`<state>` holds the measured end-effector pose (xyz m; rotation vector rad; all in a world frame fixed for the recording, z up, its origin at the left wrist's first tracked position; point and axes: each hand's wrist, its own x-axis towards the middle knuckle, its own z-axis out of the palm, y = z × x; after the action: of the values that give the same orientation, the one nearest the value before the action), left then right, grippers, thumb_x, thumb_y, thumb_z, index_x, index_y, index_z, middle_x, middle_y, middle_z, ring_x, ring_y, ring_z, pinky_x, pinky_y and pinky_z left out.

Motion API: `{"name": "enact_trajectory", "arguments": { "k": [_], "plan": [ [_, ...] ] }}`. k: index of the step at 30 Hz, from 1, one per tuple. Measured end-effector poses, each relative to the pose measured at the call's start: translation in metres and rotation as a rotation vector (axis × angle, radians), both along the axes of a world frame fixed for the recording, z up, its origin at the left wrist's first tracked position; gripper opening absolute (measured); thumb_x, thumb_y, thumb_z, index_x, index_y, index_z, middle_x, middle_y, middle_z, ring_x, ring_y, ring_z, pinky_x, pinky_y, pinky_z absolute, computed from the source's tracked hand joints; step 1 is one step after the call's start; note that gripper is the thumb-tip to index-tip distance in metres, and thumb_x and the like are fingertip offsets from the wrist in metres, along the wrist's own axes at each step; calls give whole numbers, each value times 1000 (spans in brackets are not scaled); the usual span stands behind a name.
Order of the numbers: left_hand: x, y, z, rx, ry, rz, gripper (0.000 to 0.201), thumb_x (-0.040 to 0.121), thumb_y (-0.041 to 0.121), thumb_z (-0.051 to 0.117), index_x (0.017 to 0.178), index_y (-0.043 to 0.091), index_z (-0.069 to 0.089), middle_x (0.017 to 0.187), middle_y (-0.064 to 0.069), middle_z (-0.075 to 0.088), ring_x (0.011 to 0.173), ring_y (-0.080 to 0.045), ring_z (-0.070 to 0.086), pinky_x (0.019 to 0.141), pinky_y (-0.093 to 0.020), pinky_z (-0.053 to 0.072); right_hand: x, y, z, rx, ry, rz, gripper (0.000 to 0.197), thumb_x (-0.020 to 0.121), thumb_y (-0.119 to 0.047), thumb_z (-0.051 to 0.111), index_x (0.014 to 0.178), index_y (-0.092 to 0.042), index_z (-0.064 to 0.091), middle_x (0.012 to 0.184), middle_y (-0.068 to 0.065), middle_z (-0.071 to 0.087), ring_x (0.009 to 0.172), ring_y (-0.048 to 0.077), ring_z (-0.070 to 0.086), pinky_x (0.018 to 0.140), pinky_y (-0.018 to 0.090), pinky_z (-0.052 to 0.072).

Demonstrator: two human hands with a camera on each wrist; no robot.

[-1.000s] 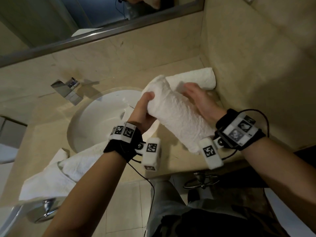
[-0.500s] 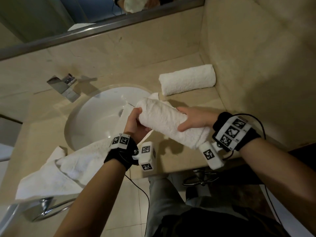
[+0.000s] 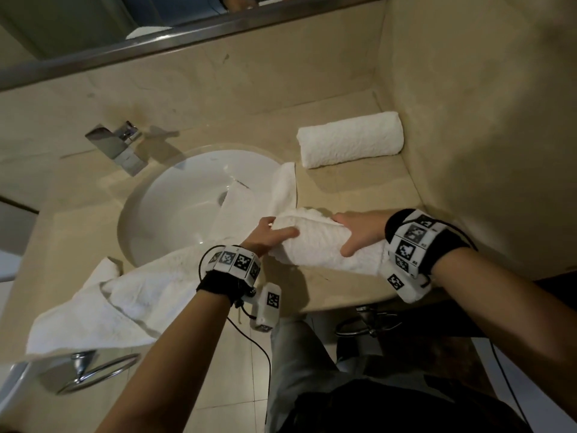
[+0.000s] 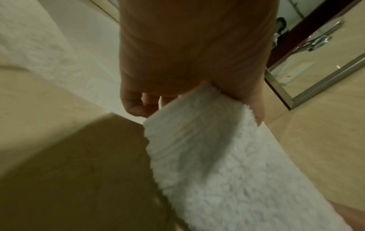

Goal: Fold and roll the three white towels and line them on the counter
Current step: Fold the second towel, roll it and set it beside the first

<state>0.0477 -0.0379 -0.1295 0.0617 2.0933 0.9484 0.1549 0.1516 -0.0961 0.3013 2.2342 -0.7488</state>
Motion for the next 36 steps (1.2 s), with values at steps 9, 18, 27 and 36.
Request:
{"name": "enact_trajectory", "arguments": {
  "k": [9,18,27,36],
  "plan": [
    [-8,16,-2,-59,414,-30,48,89,35,56,127,9,45,131,-16,43,118,-31,47,96,-36,41,16,31,-1,263,206,-214,82,76,-57,64,142,-21,30,145,9,36,129,28,37,100,36,35],
    [1,-3,5,117,340,-540,90,59,27,79,133,20,28,122,6,40,112,-18,45,91,-25,38,38,35,-27,-255,398,-953,22,96,-23,47,110,-11,58,104,5,55,98,18,51,82,27,39],
    [4,16,9,-78,497,-641,73,64,28,78,128,18,43,124,-4,48,114,-21,46,90,-27,38,68,17,-27,-42,585,-1049,38,79,-12,64,54,-16,37,55,3,44,58,17,44,61,26,38],
    [8,25,13,-297,516,-787,81,67,33,76,138,31,37,130,-6,40,124,-27,34,104,-37,33,78,10,-30,217,713,-897,12,73,0,63,65,9,63,67,23,64,63,29,59,60,38,50]
  ]
}}
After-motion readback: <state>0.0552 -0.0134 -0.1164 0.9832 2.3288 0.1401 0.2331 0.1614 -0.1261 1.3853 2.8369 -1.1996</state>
